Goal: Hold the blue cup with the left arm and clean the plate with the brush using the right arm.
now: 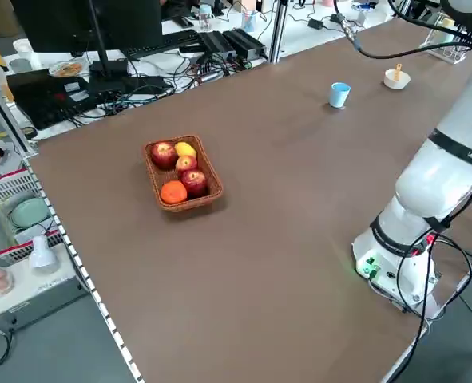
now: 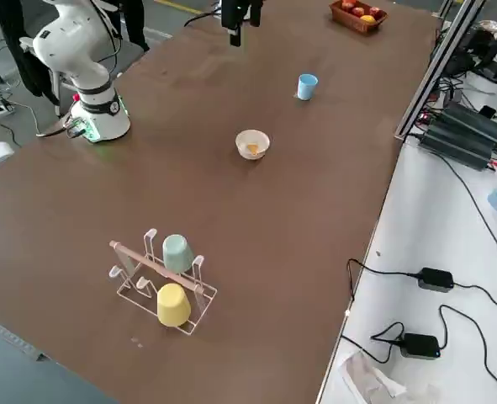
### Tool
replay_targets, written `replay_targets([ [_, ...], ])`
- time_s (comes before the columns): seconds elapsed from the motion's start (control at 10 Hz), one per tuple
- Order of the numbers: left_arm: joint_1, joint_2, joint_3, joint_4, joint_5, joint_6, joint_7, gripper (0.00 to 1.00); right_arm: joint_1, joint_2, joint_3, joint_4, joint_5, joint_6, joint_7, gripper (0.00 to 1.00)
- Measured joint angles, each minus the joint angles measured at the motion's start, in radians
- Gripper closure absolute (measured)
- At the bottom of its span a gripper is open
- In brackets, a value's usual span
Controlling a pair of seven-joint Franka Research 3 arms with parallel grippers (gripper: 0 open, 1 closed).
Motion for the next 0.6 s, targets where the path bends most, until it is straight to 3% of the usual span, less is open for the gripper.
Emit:
replay_targets([
  [0.6, 0.003, 0.0, 0.0, 0.0, 0.006, 0.0, 0.0, 0.0, 0.012, 0.002, -0.015, 0.0, 0.0, 0.0, 0.0, 0.0],
])
